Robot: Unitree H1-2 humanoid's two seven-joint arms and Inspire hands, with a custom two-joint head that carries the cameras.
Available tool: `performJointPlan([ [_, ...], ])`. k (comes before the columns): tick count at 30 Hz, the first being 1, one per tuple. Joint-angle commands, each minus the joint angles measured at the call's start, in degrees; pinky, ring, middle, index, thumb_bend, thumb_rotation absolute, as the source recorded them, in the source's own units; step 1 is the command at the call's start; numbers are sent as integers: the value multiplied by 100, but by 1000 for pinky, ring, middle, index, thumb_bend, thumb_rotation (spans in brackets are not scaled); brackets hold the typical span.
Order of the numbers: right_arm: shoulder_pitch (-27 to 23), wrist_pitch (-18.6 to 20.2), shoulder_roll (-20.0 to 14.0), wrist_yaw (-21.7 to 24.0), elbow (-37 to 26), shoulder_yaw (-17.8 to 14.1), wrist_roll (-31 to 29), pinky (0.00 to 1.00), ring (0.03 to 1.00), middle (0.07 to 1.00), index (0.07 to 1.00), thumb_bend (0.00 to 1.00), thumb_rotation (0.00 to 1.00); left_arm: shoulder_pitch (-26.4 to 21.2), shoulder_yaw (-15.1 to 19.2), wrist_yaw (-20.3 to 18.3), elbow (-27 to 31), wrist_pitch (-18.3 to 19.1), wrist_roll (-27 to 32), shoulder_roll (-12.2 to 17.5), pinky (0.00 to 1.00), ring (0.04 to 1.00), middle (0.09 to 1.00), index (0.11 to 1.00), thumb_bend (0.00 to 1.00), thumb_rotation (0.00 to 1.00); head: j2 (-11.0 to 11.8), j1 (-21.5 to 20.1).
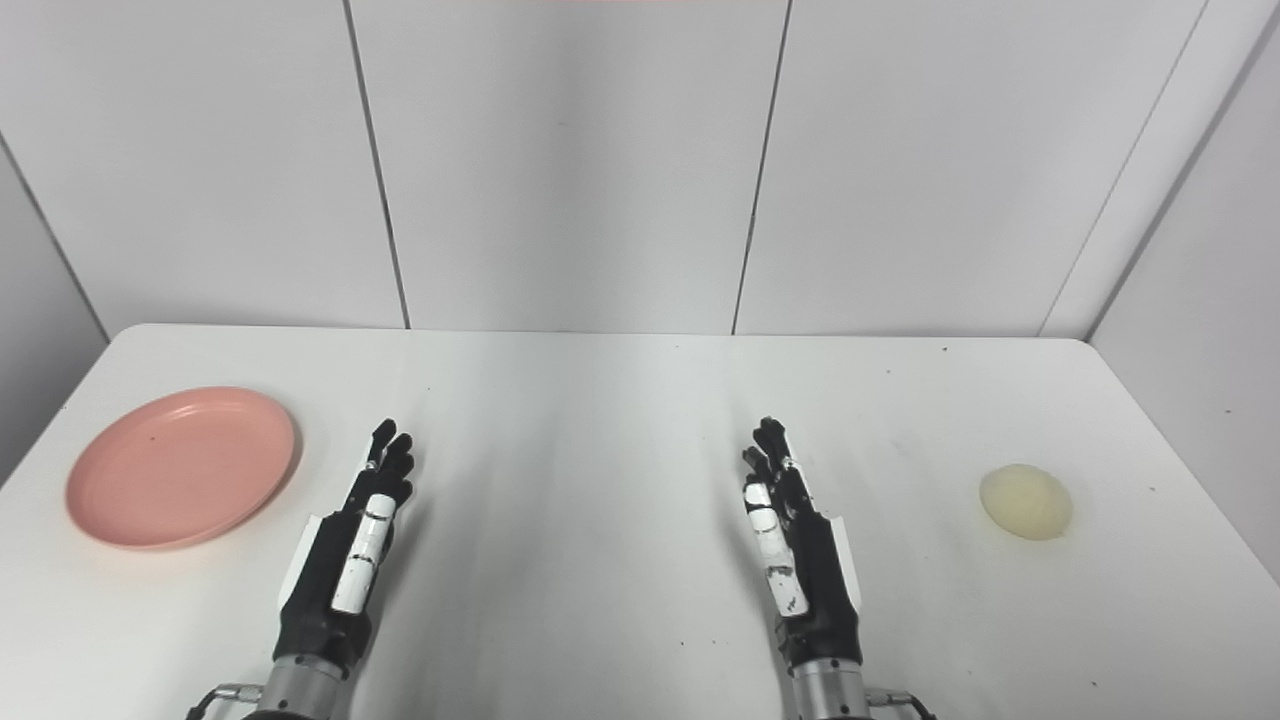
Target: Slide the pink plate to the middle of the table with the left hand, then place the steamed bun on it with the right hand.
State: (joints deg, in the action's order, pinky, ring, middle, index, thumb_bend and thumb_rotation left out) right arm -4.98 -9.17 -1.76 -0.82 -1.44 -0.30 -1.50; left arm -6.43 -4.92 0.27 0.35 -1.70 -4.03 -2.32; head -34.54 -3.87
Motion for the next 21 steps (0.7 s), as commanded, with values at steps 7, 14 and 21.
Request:
performJointPlan([
  [7,80,50,-4,46,48,15,28,925,918,940,934,647,907,-96,18,-31,107,-143,68,-26,1000,994,1000,1000,624,912,19,-3],
  [14,91,107,-5,40,9,10,35,914,911,936,929,636,914,-96,2,-57,127,-81,79,-21,1000,992,994,1000,624,913,17,4],
  [21,106,156,-14,37,-19,18,51,910,907,928,919,656,907,-79,-12,-106,247,95,103,-38,1000,988,987,1000,598,911,1,12],
])
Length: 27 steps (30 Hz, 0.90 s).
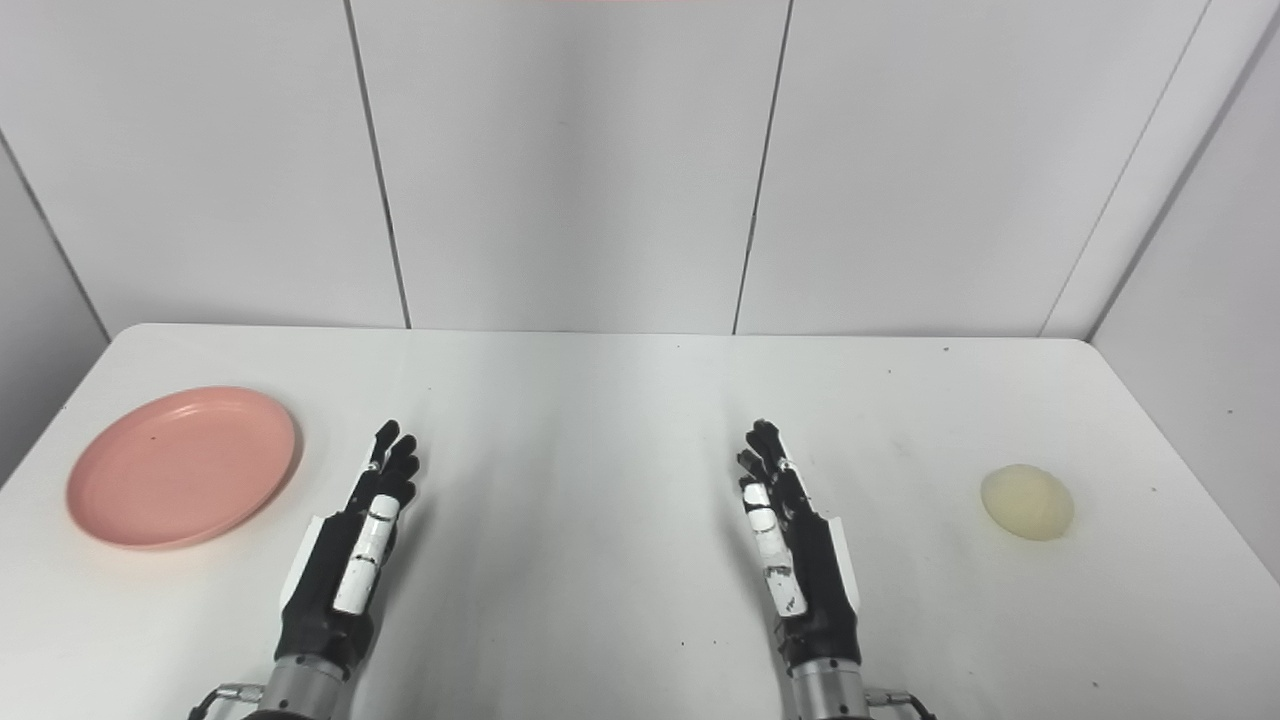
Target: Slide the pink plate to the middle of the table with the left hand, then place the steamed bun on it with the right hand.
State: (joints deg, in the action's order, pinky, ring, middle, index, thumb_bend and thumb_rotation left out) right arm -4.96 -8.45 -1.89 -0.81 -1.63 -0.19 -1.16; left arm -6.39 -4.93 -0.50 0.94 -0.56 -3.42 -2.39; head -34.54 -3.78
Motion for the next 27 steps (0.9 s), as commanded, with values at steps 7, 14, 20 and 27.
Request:
performJointPlan([
  [7,104,80,4,50,10,-2,-17,910,898,915,910,670,906,-85,-41,-68,249,146,26,-16,1000,999,976,1000,604,912,9,7],
  [14,109,143,14,35,-22,1,0,909,892,900,904,660,902,-90,-49,-116,294,272,54,-4,1000,1000,974,1000,596,906,9,5],
  [20,107,103,-6,36,-18,28,71,889,870,880,893,658,925,-84,-41,-117,294,290,45,-8,993,999,976,1000,596,914,2,0],
  [27,108,128,-6,46,-26,21,33,887,866,872,888,650,919,-91,-35,-138,284,308,81,-15,979,988,973,1000,597,904,10,-2],
])
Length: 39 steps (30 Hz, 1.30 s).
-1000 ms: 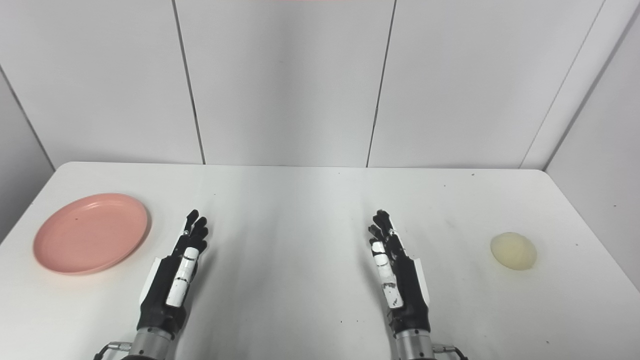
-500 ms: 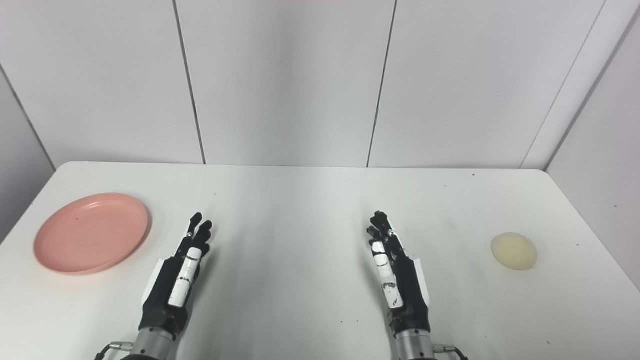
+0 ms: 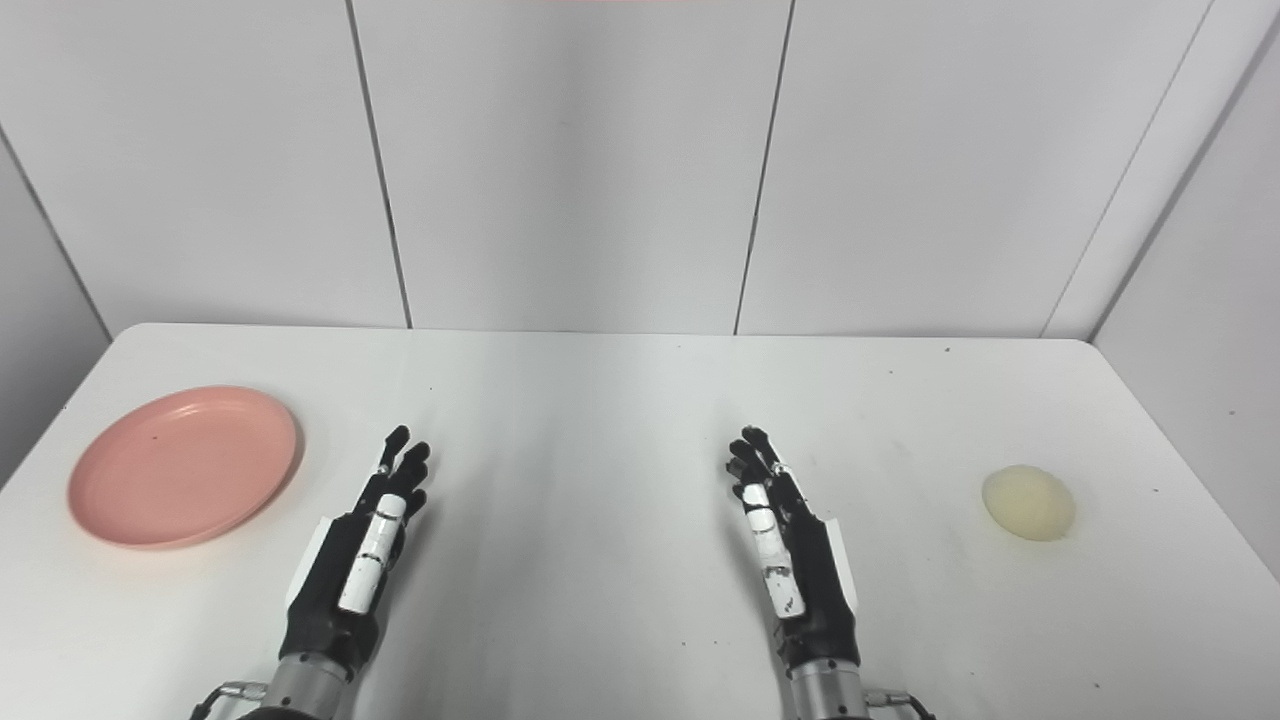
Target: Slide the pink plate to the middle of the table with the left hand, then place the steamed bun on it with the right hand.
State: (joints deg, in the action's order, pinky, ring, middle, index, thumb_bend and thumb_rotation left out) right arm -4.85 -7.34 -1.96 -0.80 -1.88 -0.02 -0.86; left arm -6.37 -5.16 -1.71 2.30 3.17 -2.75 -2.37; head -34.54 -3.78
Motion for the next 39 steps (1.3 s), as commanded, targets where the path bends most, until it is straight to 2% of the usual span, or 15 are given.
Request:
performJointPlan([
  [1,95,15,3,44,5,5,5,886,865,871,888,649,920,-95,-13,-9,146,-61,1,-17,977,987,973,1000,598,905,10,-2],
  [18,86,4,-19,36,25,23,63,872,855,868,880,630,924,-114,-9,4,124,12,-3,-35,959,968,968,1000,595,896,64,40],
  [32,58,-206,-280,223,373,-94,-274,876,853,869,889,606,939,-184,-167,149,-301,-283,-256,-196,940,953,972,1000,615,921,394,651],
  [39,56,-306,-372,366,553,-179,-483,900,869,872,885,603,919,-196,-230,214,-467,-359,-308,-322,934,951,967,1000,579,921,590,965],
])
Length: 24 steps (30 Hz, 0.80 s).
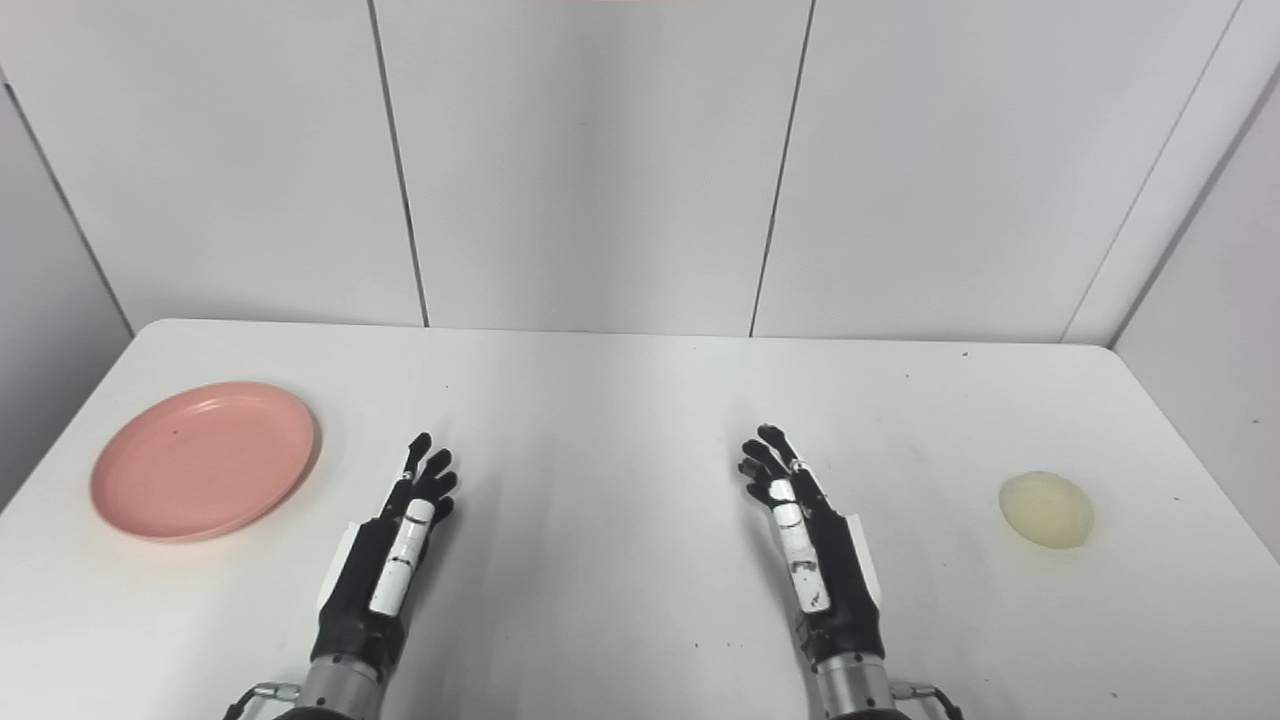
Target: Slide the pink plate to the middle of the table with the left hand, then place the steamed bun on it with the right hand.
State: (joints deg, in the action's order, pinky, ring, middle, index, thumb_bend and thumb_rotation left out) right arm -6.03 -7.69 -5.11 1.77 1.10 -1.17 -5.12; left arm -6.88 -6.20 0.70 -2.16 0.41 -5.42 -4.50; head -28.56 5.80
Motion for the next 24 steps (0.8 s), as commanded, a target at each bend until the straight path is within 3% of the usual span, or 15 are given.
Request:
performJointPlan([
  [1,172,-296,-74,125,286,-70,-70,903,871,872,885,600,914,-145,-132,-20,-42,-90,-45,-130,932,950,966,1000,575,920,48,79],
  [6,177,-408,-109,156,426,-91,-94,889,863,859,878,622,921,-156,-163,22,-195,-208,-94,-172,942,950,957,1000,555,921,225,225],
  [12,178,-480,-135,165,537,-84,12,884,849,848,883,546,950,-159,-167,32,-343,-288,-83,-196,949,952,952,1000,607,918,403,346],
  [19,151,-754,-169,158,748,-88,121,868,831,840,867,538,960,-195,-167,38,-551,-438,-81,-214,926,948,959,1000,592,905,550,434],
  [24,171,-670,-196,239,712,-102,13,892,850,850,880,493,982,-191,-176,55,-607,-487,-102,-247,922,940,956,1000,574,904,579,528],
])
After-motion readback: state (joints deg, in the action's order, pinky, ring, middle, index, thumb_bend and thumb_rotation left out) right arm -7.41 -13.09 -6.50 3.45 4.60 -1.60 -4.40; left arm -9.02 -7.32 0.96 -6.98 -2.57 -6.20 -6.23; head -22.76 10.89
